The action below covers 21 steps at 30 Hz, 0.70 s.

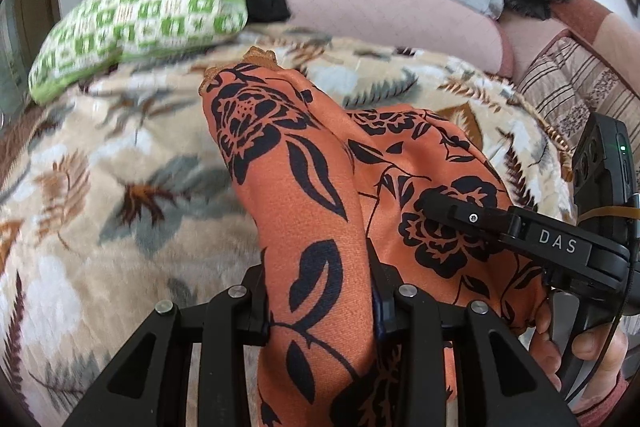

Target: Fold small clothes

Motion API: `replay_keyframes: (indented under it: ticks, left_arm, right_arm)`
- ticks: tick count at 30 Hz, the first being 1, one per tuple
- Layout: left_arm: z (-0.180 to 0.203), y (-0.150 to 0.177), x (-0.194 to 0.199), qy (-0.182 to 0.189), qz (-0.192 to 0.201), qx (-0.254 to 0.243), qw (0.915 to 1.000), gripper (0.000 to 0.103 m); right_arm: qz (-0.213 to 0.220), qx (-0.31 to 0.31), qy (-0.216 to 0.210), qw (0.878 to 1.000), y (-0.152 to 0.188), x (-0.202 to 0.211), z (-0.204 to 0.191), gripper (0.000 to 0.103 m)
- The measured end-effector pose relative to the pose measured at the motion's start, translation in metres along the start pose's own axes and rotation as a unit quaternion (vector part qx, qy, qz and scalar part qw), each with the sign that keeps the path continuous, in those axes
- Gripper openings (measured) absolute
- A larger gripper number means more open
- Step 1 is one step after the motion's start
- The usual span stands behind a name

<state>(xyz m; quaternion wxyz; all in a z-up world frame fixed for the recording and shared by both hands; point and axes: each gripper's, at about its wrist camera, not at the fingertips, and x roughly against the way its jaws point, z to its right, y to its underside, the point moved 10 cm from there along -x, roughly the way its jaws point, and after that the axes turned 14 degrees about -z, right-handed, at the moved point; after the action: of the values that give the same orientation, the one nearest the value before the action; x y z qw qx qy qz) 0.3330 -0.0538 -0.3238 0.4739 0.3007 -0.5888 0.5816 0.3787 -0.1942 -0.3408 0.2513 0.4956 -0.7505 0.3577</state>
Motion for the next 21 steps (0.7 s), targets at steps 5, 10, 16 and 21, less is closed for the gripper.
replay_keyframes:
  ticks: [5, 10, 16, 21]
  left_arm:
    - [-0.017, 0.015, -0.021, -0.008, -0.037, 0.021, 0.9991, 0.056]
    - [-0.028, 0.008, 0.002, -0.049, 0.008, 0.022, 0.9985, 0.063]
    - [-0.041, -0.014, 0.019, -0.112, 0.057, 0.034, 0.9915, 0.063]
    - [-0.056, -0.02, -0.005, -0.155, 0.021, 0.045, 0.9866, 0.064]
  right_arm:
    - [-0.038, -0.012, 0.034, 0.999, 0.013, -0.023, 0.017, 0.052]
    - [-0.055, -0.038, 0.039, 0.997, 0.01, -0.016, 0.028, 0.066]
    - [0.072, -0.02, 0.06, 0.995, -0.025, 0.051, 0.02, 0.067]
    - [0.065, 0.05, 0.004, 0.997, -0.028, 0.039, -0.025, 0.039]
